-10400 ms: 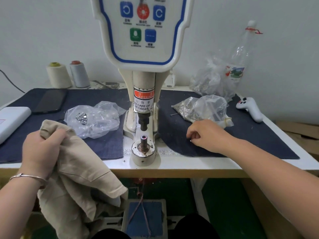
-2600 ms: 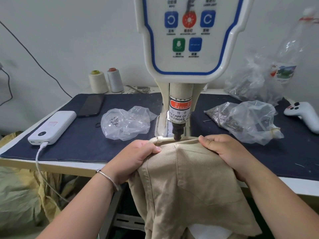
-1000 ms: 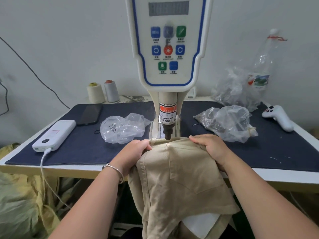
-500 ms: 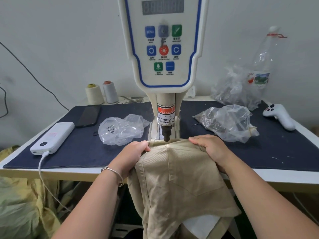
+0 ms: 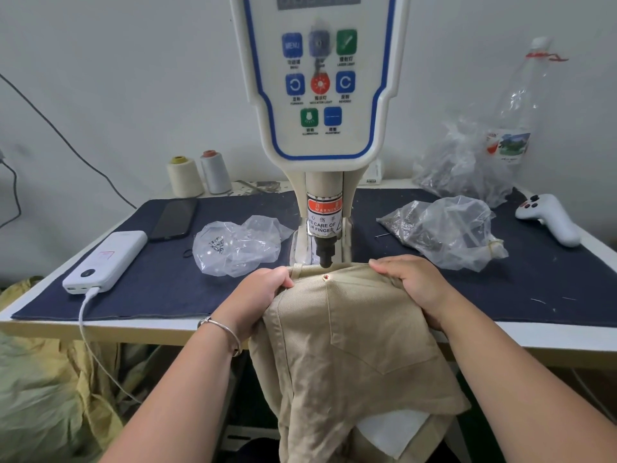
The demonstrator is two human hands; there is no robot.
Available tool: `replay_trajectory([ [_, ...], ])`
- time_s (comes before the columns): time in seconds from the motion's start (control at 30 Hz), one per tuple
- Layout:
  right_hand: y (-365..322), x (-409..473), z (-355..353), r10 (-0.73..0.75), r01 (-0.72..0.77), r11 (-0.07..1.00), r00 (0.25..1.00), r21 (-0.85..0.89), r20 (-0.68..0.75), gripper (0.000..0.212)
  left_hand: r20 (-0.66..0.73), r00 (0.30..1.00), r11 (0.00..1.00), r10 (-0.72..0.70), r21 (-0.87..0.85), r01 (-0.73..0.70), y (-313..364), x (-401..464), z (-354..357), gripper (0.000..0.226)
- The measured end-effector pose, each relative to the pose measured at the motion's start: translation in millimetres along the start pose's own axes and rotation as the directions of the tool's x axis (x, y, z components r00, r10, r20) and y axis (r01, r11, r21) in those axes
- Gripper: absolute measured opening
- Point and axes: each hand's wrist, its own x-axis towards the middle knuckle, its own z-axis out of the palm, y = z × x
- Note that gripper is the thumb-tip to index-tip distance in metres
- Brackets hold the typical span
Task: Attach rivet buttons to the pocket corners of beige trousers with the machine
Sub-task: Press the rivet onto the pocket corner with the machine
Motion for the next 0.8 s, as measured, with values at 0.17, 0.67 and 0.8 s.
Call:
replay_trajectory([
  [0.17,-2,-2,2,0.016,-0.016,1.0,1.0,0.012,-0.002,0.024,-0.005,1.0,1.0,-0.018,0.0,0.018,5,-7,1,0.012],
  [0.67,-31,-36,27,-0.007,0.0,0.987,0.999,0.16,0.043,0.025,0.057,0.996,0.982,0.069,-0.177,-0.058,-1,-37,-7,0.041],
  [0.8,-24,-68,28,0.068,-0.083,0.978,0.994,0.192,0.083,0.04,-0.005,0.999,0.984,0.05,-0.172,-0.05,-2,-68,-3,0.016],
])
